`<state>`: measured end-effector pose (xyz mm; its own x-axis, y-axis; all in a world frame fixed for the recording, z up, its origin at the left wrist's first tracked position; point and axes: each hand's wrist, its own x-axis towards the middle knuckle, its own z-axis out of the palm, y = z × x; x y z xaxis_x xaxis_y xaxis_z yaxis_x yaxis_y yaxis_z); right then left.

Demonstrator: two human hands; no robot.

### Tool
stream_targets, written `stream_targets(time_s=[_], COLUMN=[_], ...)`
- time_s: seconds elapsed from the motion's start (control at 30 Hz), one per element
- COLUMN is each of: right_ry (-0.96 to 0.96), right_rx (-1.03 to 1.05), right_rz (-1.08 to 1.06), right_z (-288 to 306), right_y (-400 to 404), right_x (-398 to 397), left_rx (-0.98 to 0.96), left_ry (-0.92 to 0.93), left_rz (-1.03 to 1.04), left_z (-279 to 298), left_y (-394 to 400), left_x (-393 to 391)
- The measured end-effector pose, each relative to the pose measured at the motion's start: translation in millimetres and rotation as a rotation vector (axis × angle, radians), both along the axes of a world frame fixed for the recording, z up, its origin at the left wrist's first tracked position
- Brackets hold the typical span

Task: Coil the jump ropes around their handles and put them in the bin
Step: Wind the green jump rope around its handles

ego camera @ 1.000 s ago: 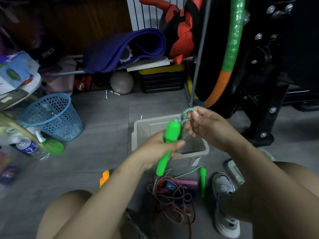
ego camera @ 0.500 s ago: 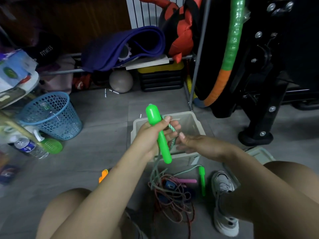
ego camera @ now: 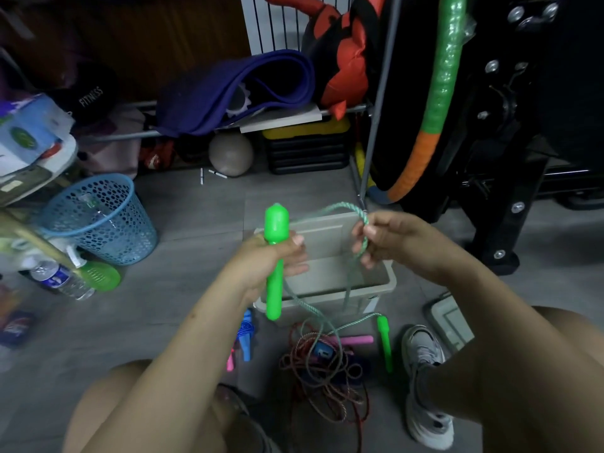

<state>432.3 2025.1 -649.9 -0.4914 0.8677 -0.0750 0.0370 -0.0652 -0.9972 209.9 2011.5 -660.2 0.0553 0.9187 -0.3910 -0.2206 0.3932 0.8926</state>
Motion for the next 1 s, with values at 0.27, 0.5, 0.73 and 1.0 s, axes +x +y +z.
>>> stream_targets(time_s=[0.27,0.5,0.73,1.0], right_ry=[0.285,-0.265,-0.987,0.176], right_rx=[0.009,-0.166,0.093,-0.041], right_rz=[-0.142,0.109,0.482,-0.036], right_z=[-6.3,-25.2,-17.1,-2.0], right_y=[3.1,-7.5,-2.4,-0.8], right_x=[-16.5,-20.7,1.8,-8.4], left_rx=[0.175,0.188,0.240,0.249], left_ry=[0.225,-0.187,-0.021,0.263], left_rz=[-0.246,-0.015,0.332,-0.156], left_z=[-9.8,2.8,10.5,9.4], left_y=[-18.5,-5.9,10.2,-11.2], left_x=[38.9,29.9,-5.5,9.0])
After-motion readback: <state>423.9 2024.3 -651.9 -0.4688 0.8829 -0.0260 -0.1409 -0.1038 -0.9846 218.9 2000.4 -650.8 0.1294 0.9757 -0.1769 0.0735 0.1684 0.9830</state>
